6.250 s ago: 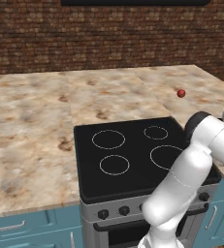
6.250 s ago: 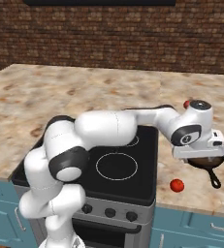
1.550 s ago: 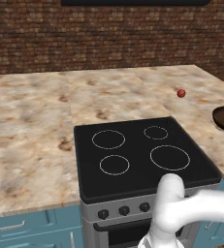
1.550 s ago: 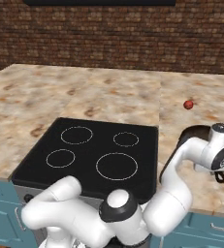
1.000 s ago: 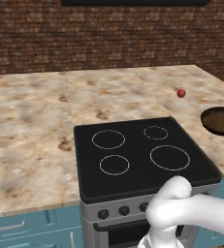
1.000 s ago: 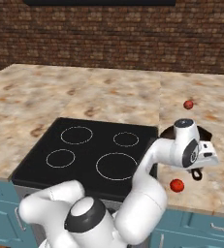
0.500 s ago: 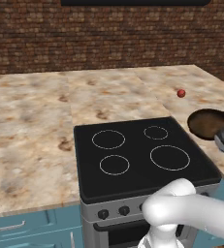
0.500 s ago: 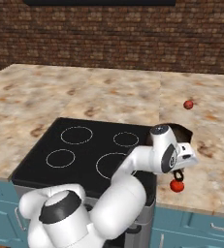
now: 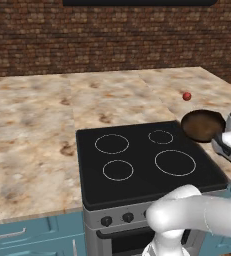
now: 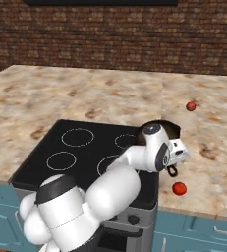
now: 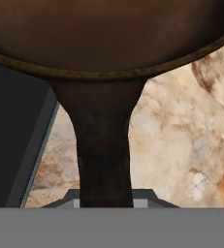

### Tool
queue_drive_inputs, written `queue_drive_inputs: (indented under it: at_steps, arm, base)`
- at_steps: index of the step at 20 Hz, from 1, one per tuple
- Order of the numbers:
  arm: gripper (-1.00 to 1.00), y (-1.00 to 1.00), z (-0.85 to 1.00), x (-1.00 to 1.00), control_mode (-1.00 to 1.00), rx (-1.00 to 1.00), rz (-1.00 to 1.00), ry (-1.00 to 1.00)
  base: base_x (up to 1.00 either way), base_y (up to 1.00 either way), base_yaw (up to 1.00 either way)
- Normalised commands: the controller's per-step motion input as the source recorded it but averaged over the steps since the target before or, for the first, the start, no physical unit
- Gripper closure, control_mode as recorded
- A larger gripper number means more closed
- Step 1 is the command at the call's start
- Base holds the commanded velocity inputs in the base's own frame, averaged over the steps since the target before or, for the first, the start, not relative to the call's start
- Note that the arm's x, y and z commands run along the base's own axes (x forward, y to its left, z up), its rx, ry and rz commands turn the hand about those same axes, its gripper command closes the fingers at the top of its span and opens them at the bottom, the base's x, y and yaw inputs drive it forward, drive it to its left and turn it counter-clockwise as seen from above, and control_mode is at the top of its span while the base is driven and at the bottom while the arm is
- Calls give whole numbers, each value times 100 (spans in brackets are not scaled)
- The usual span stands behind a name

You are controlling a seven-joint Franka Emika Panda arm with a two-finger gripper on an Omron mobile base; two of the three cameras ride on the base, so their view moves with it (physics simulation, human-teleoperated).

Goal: Place the pan on the rear right burner on the stove. Then place the tomato and the onion in the pan and turn on the rear right burner.

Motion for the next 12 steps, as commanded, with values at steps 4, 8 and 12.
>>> queue_drive_inputs:
  at_steps: [4, 8, 12]
  arm:
    - [100, 25, 8, 45, -100, 0, 12, 1]
    - [100, 25, 9, 56, -100, 0, 12, 5]
    - [100, 19, 1, 39, -100, 0, 8, 11]
  base:
    - [0, 0, 0]
    - [0, 0, 0]
    - [0, 0, 0]
